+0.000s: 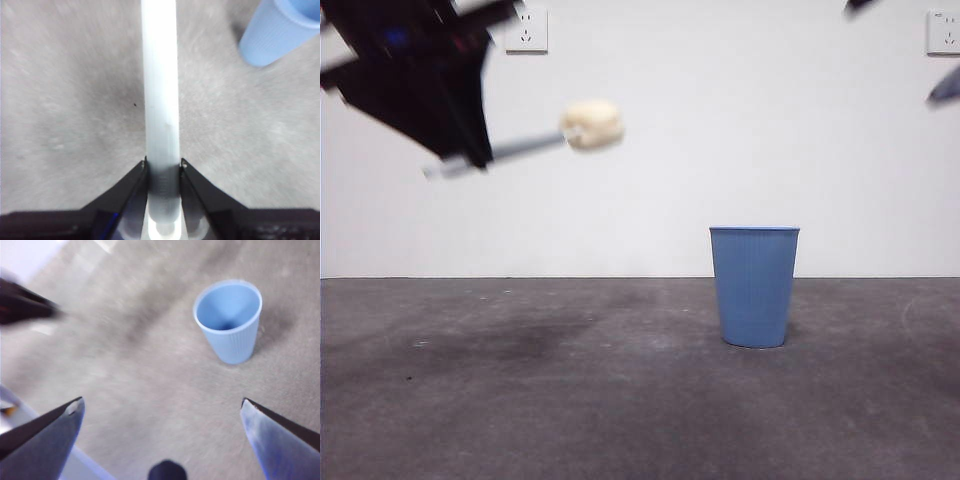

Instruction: Pick up the cup brush,pick up the cup,insert the brush into the cup,clean the cup,put the cup brush back,put the cup back to the fixed position on the table

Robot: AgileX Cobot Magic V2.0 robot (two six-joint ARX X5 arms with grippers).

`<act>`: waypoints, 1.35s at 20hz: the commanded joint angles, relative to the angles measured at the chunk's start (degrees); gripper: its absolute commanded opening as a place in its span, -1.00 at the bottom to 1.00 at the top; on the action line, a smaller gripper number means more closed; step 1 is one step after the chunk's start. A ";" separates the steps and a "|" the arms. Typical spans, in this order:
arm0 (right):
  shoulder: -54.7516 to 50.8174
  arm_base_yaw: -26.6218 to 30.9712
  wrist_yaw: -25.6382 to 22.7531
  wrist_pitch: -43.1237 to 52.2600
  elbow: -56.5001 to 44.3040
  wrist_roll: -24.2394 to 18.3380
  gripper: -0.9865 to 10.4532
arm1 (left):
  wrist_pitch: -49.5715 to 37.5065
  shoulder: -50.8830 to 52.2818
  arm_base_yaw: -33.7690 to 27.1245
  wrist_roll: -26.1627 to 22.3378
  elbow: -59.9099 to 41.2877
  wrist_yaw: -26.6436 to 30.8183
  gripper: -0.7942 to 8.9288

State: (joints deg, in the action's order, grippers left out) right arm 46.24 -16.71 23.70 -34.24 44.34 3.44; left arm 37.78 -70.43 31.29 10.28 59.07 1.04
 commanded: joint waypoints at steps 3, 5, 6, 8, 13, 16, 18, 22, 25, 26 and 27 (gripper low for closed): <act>1.11 -8.74 -12.83 18.10 -12.28 6.45 0.21 | 4.59 8.07 0.17 -2.91 0.24 0.13 -0.85; 2.97 -12.26 -18.86 23.96 -15.89 7.26 0.21 | 6.05 10.45 0.17 -3.02 0.24 0.13 -0.85; 4.35 -13.62 -21.46 26.82 -17.29 7.26 0.21 | 6.64 11.34 0.17 -3.04 0.24 0.13 -0.85; 7.76 -14.95 -24.00 33.81 -19.76 7.50 0.21 | 7.76 12.44 0.17 -3.39 0.24 0.13 -0.85; 19.23 -14.80 -25.77 49.00 -20.96 6.38 0.21 | 10.84 12.81 0.17 -4.33 0.24 0.13 -0.85; 27.36 -14.80 -25.77 58.51 -20.96 5.44 0.21 | 11.06 12.81 0.17 -4.31 0.24 0.13 -0.85; 32.06 -14.45 -25.90 64.67 -20.94 5.07 0.21 | 11.72 12.81 0.17 -4.31 0.24 0.13 -0.85; 38.36 -12.24 -26.64 72.74 -20.94 4.39 0.21 | 13.35 12.81 0.24 -4.31 0.24 0.13 -0.85; 41.40 -11.34 -24.87 78.09 -20.94 3.50 0.21 | 13.29 12.81 0.24 -4.28 0.24 0.13 -0.85; 42.60 -11.34 -24.92 79.58 -20.92 2.97 0.21 | 13.27 12.81 0.24 -4.26 0.24 0.13 -0.85; 43.71 -11.21 -25.09 80.76 -20.92 2.38 0.21 | 13.29 12.81 0.24 -4.22 0.24 0.13 -0.85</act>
State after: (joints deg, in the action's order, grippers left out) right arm 89.38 -27.97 -1.45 46.28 23.97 6.79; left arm 51.40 -57.74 31.31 6.59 59.16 1.08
